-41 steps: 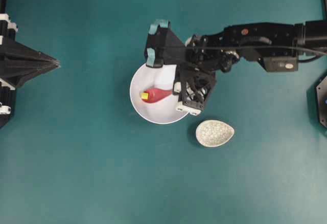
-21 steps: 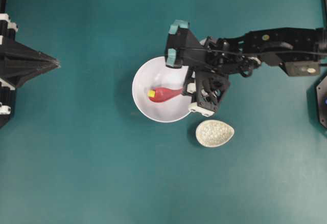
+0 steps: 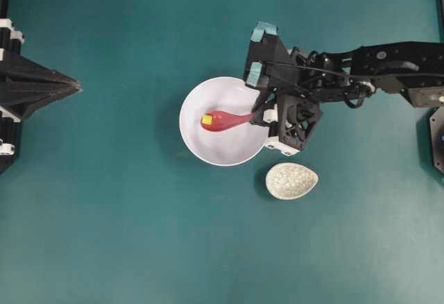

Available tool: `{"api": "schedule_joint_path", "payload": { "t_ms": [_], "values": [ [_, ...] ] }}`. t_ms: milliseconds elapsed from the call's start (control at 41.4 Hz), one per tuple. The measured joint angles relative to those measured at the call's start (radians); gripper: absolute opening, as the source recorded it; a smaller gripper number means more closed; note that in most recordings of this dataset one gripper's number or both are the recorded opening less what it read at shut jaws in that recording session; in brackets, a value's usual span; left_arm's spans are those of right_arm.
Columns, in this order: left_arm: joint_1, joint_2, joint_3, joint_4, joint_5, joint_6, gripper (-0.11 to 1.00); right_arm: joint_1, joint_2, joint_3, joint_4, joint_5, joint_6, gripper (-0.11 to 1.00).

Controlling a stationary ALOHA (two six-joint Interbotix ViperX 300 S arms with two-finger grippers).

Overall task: Scoop the yellow hexagonal prism block from the bowl with a spoon using the right arm.
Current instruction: 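Tilt and raise the spoon with the block on it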

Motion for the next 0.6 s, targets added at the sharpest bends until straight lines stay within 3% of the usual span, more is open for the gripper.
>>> {"api": "schedule_joint_path", "payload": {
  "t_ms": [338,604],
  "values": [
    [0.000,0.000,0.000,-0.002,-0.002,0.000,0.03,0.000,-0.080,0.100,0.000,-0.127,0.000,0.24],
    [0.000,-0.002,0.002,0.000,-0.002,0.000,0.03,0.000,-0.123,0.146,0.000,-0.161,0.000,0.24]
  ]
}}
